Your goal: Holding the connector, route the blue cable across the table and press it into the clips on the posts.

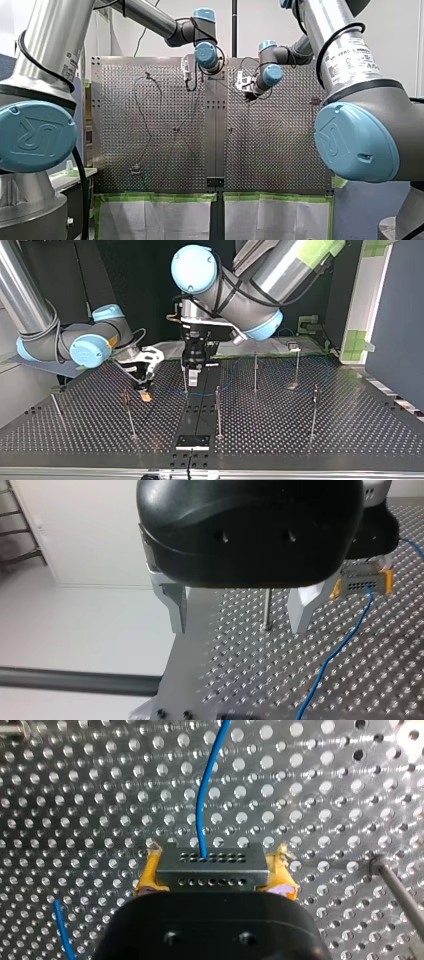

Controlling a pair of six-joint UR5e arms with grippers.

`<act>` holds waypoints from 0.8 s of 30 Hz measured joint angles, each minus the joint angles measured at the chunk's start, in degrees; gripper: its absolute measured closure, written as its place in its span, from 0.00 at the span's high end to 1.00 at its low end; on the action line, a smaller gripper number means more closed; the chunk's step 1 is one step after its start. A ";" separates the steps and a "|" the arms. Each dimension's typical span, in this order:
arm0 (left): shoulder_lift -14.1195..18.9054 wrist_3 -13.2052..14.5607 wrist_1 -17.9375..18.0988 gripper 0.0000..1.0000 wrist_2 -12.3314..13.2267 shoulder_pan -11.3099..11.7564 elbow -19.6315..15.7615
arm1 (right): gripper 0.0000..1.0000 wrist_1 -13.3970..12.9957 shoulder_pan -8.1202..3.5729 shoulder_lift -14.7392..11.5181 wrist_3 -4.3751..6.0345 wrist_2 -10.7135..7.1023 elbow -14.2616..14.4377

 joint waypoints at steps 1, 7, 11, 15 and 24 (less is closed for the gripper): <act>-0.47 0.36 -0.19 1.00 -0.50 -0.31 0.49 | 0.00 0.00 -0.14 0.00 0.00 -0.01 0.00; -3.27 2.47 -0.54 1.00 -3.36 -1.41 3.30 | 0.00 0.00 -1.02 0.00 -0.05 -0.01 0.00; -4.99 3.24 -0.51 1.00 -5.33 -1.57 4.31 | 0.00 0.00 -1.45 0.01 -0.12 -0.02 0.01; -6.50 4.45 0.17 1.00 -7.08 -1.85 5.58 | 0.00 0.00 -1.82 0.05 -0.24 -0.03 0.00; -10.74 8.63 4.12 1.00 -11.39 -2.04 9.64 | 0.00 -0.04 -2.01 0.08 -0.44 -0.04 0.02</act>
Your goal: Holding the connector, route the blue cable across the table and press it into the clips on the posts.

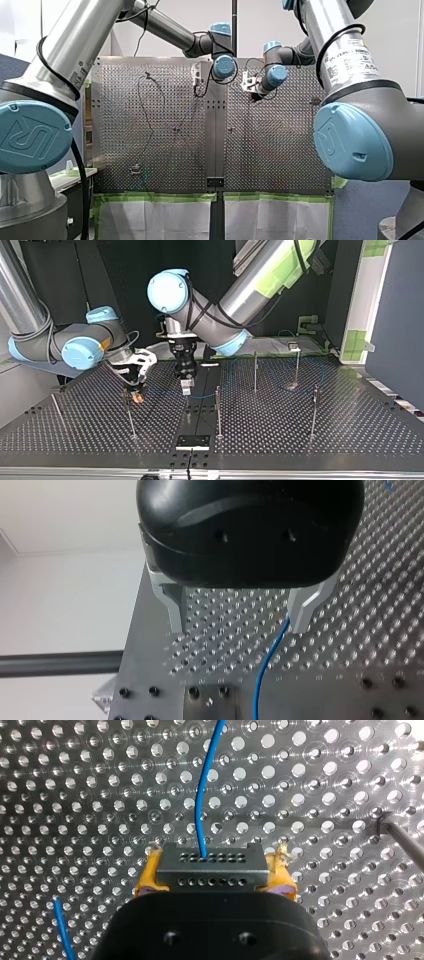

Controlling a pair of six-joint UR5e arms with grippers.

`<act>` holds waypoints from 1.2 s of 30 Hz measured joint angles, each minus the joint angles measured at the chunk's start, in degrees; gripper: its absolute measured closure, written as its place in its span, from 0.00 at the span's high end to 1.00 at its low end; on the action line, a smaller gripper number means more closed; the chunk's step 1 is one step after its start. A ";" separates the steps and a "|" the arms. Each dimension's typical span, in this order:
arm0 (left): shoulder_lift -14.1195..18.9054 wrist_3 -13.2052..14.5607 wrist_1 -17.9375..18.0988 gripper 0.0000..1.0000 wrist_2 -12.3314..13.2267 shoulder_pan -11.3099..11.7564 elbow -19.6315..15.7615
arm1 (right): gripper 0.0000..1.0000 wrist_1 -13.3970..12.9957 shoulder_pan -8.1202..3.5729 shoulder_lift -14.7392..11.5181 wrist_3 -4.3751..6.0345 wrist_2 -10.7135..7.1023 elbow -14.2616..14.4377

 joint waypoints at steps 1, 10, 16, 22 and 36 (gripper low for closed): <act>-0.44 0.48 0.48 1.00 -0.48 0.09 0.30 | 0.00 -0.01 -0.02 0.01 -0.01 0.00 0.00; -4.51 5.45 1.21 1.00 -3.14 1.24 3.75 | 0.00 -0.04 -0.04 0.01 -0.04 -0.03 0.02; -6.72 7.69 1.34 1.00 -2.98 1.56 6.38 | 0.00 -0.05 -0.06 0.01 -0.08 -0.08 -0.01; -8.34 7.64 1.54 1.00 -2.84 1.80 8.28 | 0.00 -0.06 -0.07 0.00 -0.09 -0.09 -0.02; -8.52 3.31 0.63 0.30 -3.04 1.88 8.50 | 0.00 -0.15 -0.65 0.01 -0.05 -0.08 -0.02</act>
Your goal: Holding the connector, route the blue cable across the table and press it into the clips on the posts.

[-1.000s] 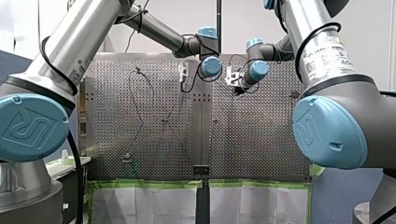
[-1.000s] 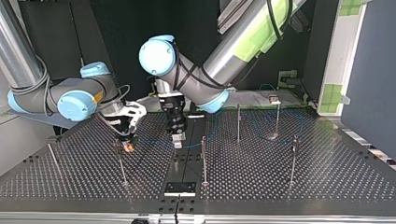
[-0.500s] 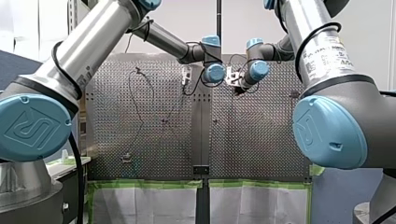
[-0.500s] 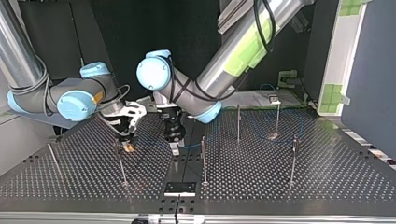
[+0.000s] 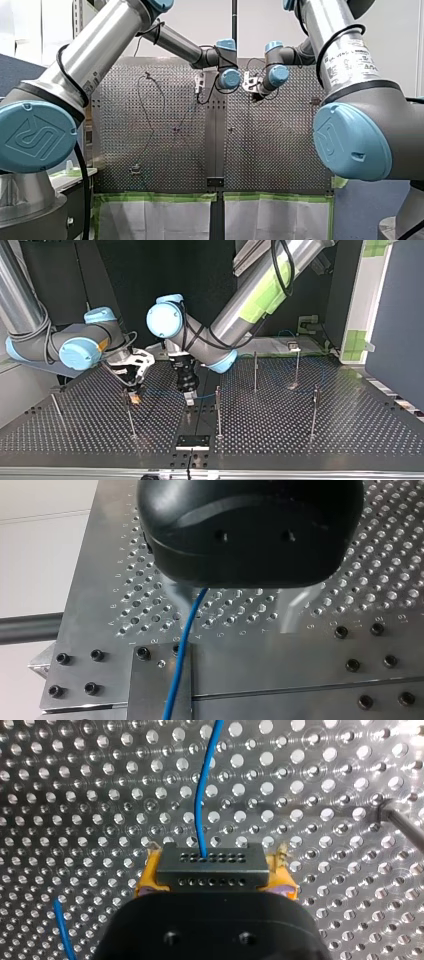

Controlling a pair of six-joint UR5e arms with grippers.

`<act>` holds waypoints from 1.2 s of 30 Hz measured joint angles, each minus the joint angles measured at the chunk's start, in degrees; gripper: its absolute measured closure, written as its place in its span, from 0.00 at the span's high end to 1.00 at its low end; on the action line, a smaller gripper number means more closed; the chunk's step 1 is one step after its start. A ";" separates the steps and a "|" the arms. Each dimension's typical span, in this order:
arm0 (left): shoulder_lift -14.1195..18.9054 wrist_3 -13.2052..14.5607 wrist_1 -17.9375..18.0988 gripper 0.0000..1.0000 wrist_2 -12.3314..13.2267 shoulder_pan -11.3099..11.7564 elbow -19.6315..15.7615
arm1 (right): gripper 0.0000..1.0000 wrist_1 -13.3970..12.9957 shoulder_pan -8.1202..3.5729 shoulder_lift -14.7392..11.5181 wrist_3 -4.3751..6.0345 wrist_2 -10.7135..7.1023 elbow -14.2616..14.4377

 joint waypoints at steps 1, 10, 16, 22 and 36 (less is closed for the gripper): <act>0.00 -0.23 -0.01 0.24 -0.01 -0.01 -0.01 | 0.00 -0.01 -0.05 0.00 0.00 0.00 -0.01; 0.00 -1.47 -0.17 0.00 -0.13 0.03 -0.03 | 0.00 -0.07 -0.21 0.00 0.04 -0.05 0.01; 0.00 -2.86 -0.73 0.00 -0.14 -0.05 -0.13 | 0.00 0.01 -0.14 -0.01 0.18 -0.24 0.03; 0.05 -4.76 -2.31 0.00 -0.20 -0.31 -1.17 | 0.00 0.28 0.07 -0.04 0.14 -0.26 0.23; 0.25 -10.46 1.50 0.00 0.16 -0.51 -8.13 | 0.00 0.18 -0.16 -1.40 -0.90 -0.09 5.62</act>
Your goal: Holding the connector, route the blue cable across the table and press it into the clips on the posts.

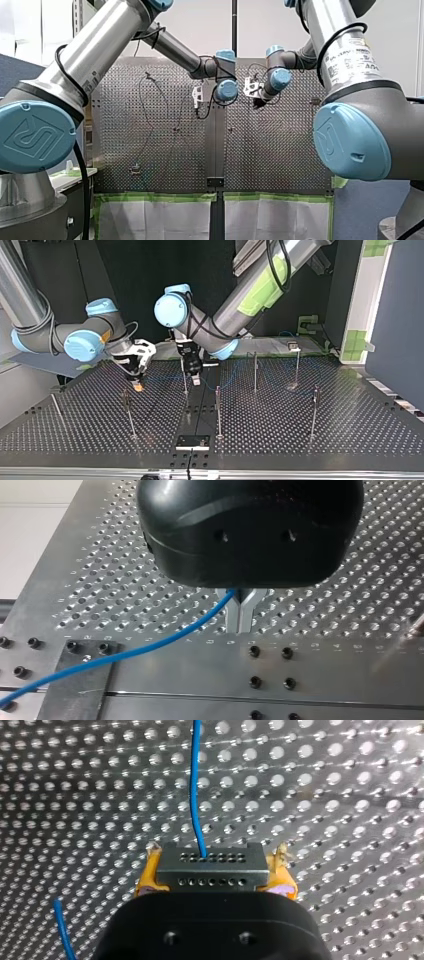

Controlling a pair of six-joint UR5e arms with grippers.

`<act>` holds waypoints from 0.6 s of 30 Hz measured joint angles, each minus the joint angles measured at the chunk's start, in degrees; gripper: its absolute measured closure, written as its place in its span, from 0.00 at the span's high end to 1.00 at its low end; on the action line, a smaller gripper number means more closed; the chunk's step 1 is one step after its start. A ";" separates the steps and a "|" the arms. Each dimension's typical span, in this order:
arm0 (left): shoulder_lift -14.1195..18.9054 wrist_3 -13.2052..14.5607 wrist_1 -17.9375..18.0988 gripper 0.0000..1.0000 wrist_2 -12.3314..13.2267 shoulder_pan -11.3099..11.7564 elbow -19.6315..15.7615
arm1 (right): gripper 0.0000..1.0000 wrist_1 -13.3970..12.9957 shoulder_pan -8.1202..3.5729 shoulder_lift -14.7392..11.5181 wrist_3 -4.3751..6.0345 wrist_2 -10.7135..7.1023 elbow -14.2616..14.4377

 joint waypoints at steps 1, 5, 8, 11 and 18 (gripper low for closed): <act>0.00 -0.03 0.41 0.00 0.02 -0.01 -0.39 | 0.00 -0.03 -0.02 -0.11 -0.10 0.02 0.43; -0.02 -0.21 2.46 0.00 0.40 -0.02 -2.43 | 0.00 -0.34 -0.03 -0.37 -0.44 0.07 2.48; -0.02 -0.29 3.88 0.00 1.02 -0.03 -3.87 | 0.00 -1.06 0.04 -0.37 -0.38 0.09 4.02; -0.01 -0.50 5.48 0.00 1.28 -0.03 -5.49 | 0.00 -1.90 0.28 -0.37 -0.29 0.08 5.48; -0.06 -1.22 8.93 0.00 1.62 0.08 -8.93 | 0.00 -2.90 0.39 -0.38 -0.55 0.06 7.40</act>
